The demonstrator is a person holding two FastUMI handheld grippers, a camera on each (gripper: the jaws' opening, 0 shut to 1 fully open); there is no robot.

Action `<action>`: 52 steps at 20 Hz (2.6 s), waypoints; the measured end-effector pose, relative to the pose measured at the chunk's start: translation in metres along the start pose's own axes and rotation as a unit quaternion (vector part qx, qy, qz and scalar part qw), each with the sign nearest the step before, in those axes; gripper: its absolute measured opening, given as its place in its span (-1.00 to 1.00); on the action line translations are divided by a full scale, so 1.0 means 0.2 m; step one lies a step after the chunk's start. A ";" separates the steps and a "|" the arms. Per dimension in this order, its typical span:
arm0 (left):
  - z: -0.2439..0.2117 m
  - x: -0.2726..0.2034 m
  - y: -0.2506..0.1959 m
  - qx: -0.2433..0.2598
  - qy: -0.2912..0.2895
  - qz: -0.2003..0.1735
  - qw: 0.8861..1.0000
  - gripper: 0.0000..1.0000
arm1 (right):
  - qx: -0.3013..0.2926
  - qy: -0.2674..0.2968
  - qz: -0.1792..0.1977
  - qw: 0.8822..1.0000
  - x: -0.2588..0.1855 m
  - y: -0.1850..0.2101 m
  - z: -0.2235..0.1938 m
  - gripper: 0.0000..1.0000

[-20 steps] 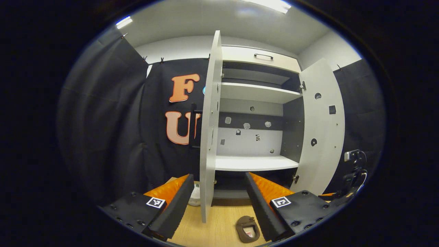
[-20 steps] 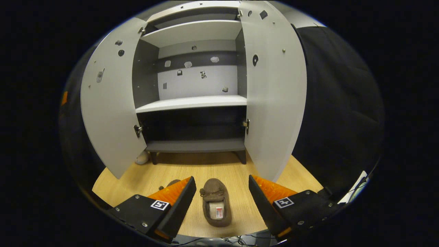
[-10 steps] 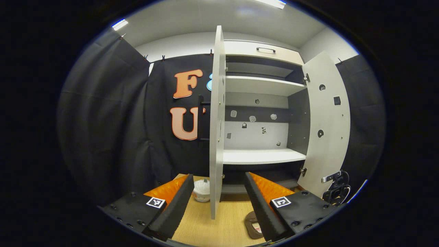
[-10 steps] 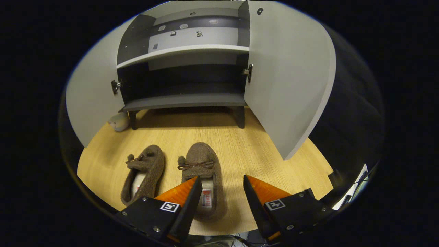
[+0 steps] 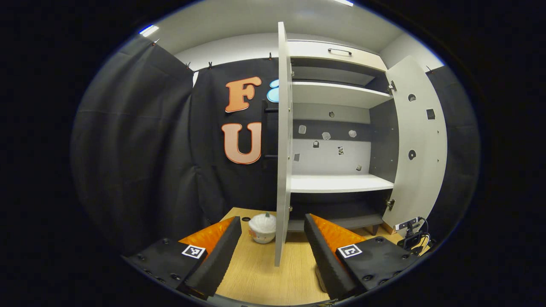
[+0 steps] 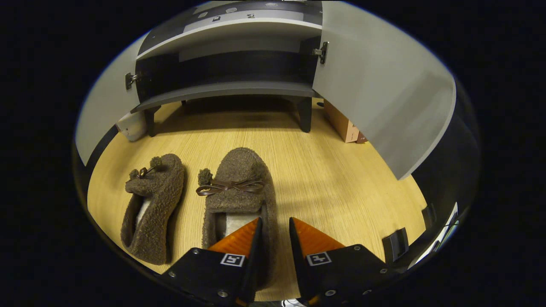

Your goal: Grab one shoe with the right hand and put it into the shoe cabinet, grab the other shoe with the left hand and put it into the shoe cabinet; then close the right door with the right hand and the left door with the left hand.

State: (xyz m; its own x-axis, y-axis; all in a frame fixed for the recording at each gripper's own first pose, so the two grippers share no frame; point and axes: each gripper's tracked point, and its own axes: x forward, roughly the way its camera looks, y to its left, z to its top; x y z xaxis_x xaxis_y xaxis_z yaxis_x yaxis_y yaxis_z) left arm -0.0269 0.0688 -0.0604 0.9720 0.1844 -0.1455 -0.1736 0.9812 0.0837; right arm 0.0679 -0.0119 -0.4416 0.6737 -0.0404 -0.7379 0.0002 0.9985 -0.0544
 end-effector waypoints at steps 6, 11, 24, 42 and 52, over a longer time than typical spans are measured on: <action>0.00 0.02 0.01 0.009 -0.004 0.005 1.000 0.93 | 0.033 0.007 -0.009 0.999 -0.03 0.01 0.04 -0.89; 0.02 0.03 -0.03 0.007 -0.014 -0.008 1.000 0.94 | 0.064 0.006 -0.007 0.998 -0.21 0.04 0.17 -0.93; -0.03 0.09 -0.10 0.011 -0.020 -0.039 0.999 0.93 | 0.086 -0.113 0.073 0.987 -0.92 0.26 1.07 -0.94; 0.05 0.24 0.03 0.008 -0.034 -0.028 0.999 0.93 | 0.118 -0.222 0.049 0.967 -0.71 0.32 2.38 -0.94; 0.02 0.29 0.09 0.010 -0.016 -0.003 1.000 0.93 | 0.145 -0.170 0.022 0.975 -0.19 0.29 2.54 -0.94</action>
State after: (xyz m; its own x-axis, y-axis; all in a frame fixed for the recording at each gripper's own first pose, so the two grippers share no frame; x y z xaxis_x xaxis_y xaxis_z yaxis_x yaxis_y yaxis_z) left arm 0.0274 0.0972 -0.0632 0.9776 0.1769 -0.1142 -0.1656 0.9809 0.1020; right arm 0.4167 0.0660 -0.0748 0.8833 -0.0329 -0.4676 0.1421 0.9694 0.2003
